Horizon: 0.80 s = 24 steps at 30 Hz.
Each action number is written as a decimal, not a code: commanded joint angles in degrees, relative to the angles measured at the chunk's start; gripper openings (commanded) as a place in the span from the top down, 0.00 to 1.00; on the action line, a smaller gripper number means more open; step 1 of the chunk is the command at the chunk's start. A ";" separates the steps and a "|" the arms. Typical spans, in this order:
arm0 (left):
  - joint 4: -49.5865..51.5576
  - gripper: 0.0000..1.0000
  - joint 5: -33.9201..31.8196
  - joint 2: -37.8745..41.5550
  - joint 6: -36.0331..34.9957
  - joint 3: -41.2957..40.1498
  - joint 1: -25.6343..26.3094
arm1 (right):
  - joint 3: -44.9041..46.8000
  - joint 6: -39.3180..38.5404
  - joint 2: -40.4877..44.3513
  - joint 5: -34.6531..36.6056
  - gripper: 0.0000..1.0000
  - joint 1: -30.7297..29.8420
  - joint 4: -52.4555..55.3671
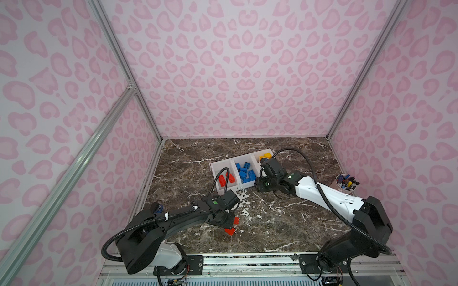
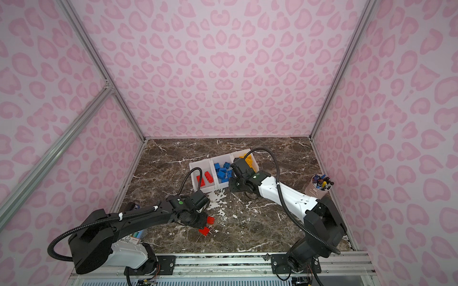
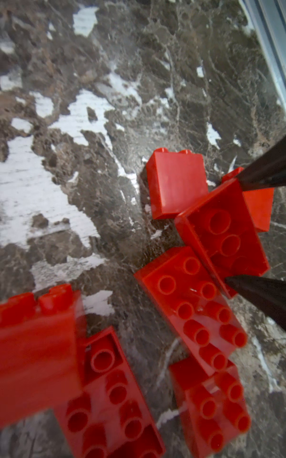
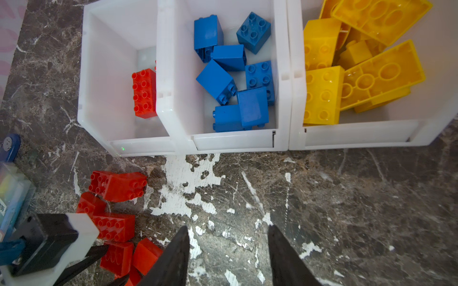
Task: Sort the legos into containers by color
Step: Separate the legos at the bottom-center of the table.
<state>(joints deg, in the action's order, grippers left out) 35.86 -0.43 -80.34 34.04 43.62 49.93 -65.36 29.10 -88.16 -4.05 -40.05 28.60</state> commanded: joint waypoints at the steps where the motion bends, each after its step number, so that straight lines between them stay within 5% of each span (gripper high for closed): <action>1: -0.25 0.49 -2.12 0.37 1.11 0.42 -0.01 | 0.53 0.23 0.18 0.54 0.48 0.01 -0.21; 8: 0.70 0.50 -2.25 0.69 0.72 0.75 -0.01 | 1.47 0.69 0.71 0.45 0.48 -0.01 -0.74; 17: 4.91 0.39 -5.22 6.16 0.56 2.43 -0.01 | 2.01 0.77 1.25 0.53 0.48 0.01 -0.90; 24: 1.23 0.38 -0.63 4.99 1.39 -0.92 -0.01 | 2.27 0.84 1.65 0.36 0.48 0.05 -0.77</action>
<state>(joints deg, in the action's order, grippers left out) 38.59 -3.09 -75.13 34.81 43.64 49.98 -63.66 29.63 -86.96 -4.05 -40.01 28.45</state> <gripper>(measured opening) 0.619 0.518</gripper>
